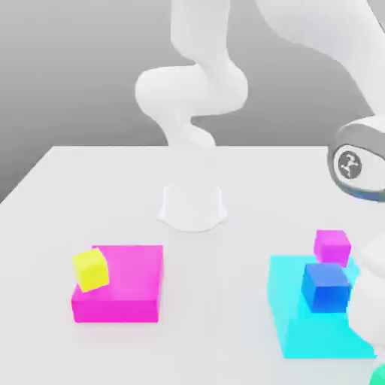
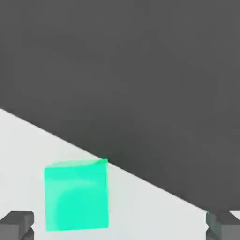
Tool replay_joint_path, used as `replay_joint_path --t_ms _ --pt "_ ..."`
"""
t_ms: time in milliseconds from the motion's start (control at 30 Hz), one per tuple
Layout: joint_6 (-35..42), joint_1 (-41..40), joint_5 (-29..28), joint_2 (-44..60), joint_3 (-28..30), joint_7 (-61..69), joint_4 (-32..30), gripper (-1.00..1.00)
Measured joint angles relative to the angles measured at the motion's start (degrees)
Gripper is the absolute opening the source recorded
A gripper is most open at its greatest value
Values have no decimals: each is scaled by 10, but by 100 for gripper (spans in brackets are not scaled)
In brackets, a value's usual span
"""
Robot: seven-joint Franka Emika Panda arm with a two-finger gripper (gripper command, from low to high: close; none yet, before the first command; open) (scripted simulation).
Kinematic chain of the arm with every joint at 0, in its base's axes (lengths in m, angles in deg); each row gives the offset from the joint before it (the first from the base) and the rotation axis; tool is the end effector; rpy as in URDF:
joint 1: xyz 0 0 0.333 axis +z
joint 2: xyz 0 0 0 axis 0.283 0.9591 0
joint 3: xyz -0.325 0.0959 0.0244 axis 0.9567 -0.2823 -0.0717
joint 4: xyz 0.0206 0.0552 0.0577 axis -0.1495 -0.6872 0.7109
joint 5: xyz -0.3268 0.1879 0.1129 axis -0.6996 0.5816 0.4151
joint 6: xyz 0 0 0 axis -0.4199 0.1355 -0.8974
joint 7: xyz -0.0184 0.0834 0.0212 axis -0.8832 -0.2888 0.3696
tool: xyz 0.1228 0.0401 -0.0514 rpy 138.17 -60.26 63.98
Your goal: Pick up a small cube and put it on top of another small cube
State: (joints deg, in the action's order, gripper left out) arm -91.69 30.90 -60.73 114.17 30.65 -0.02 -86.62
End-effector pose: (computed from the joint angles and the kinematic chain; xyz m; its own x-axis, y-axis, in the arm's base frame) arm 0.5333 0.2953 0.1935 0.9597 -0.2805 0.0145 -0.2805 -0.9598 -0.0055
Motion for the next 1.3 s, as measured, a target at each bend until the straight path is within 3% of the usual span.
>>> replay_joint_path --t_ms 100,133,333,500,800,967,1300 --pt "-40 17 -17 62 16 -12 14 0" --pt "-53 22 -22 79 22 -15 18 -100" --pt "-59 25 -22 87 25 -15 20 -100" --pt "-4 10 3 11 3 7 -1 -100" --pt "43 -11 21 -169 -59 196 -136 -100" --pt "62 -4 80 -278 -81 341 -216 -100" --pt "85 81 208 -461 -40 624 -365 -100"
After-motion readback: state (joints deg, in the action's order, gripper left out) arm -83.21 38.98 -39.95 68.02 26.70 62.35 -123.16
